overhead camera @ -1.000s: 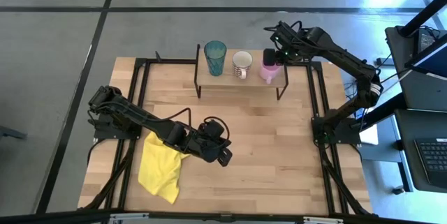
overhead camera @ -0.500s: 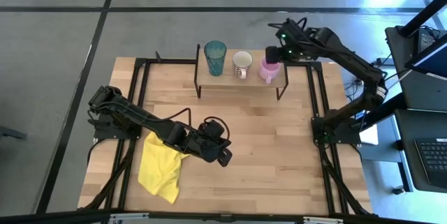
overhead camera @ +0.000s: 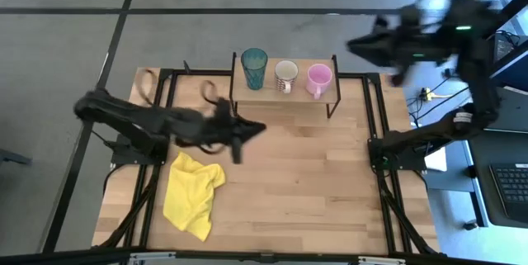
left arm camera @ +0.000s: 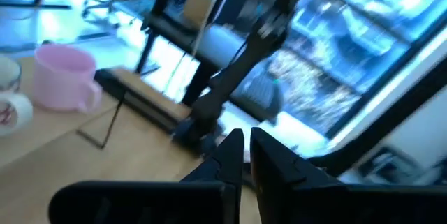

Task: Stack small to large cups/mugs on shelf
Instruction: Return to Home Position

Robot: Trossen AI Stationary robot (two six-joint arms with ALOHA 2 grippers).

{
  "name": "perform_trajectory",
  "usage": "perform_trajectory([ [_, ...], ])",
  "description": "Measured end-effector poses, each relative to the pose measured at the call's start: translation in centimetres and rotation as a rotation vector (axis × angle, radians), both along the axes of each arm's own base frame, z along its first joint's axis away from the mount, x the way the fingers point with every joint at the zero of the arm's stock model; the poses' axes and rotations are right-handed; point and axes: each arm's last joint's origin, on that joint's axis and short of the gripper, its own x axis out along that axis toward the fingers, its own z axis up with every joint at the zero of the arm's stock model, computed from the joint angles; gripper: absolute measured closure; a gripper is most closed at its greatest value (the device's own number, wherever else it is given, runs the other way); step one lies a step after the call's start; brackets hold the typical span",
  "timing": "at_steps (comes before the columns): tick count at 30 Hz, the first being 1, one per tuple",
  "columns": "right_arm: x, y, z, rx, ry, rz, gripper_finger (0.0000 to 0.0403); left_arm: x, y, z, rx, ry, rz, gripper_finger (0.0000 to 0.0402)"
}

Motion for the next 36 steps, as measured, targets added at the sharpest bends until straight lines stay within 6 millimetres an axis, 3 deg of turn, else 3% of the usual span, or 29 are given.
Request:
perform_trajectory([
  [4,-4.3,2.8,2.5,-0.013,-0.12,0.256,0.0326,-3.5,0.9,2.9,-0.036,-0.112,-0.016,0.0381],
  [7,-6.8,4.2,2.8,-0.012,-0.129,0.39,0.0326,-5.7,1.8,4.4,0.005,-0.159,-0.012,0.0381],
  [10,-8.5,4.9,1.5,0.009,-0.029,0.375,0.0326,-7.5,2.2,5.5,0.114,-0.18,-0.041,0.0381],
  [14,-9.4,4.8,-1.6,0.001,0.154,0.206,0.0326,-7.6,1.2,5.4,0.344,-0.162,-0.111,0.0377],
  [17,-9.7,4.9,-3.1,-0.076,0.103,0.207,0.0326,-6.8,1.0,3.4,0.442,-0.18,-0.088,0.0371],
  [20,-10.1,5.2,-5.3,-0.137,-0.009,0.269,0.0326,-7.1,2.0,-0.1,0.427,-0.319,-0.092,0.0367],
  [24,-10.2,5.4,-9.1,-0.153,-0.119,0.343,0.0326,-9.3,3.3,-5.1,0.429,-0.639,-0.236,0.0369],
  [26,-10.3,5.4,-10.9,-0.151,-0.158,0.352,0.0326,-10.6,3.8,-6.6,0.444,-0.735,-0.275,0.0371],
  [36,-12.2,5.7,-19.0,-0.157,-0.089,0.248,0.0326,-15.1,5.9,-12.5,0.432,-0.593,-0.319,0.0372],
])
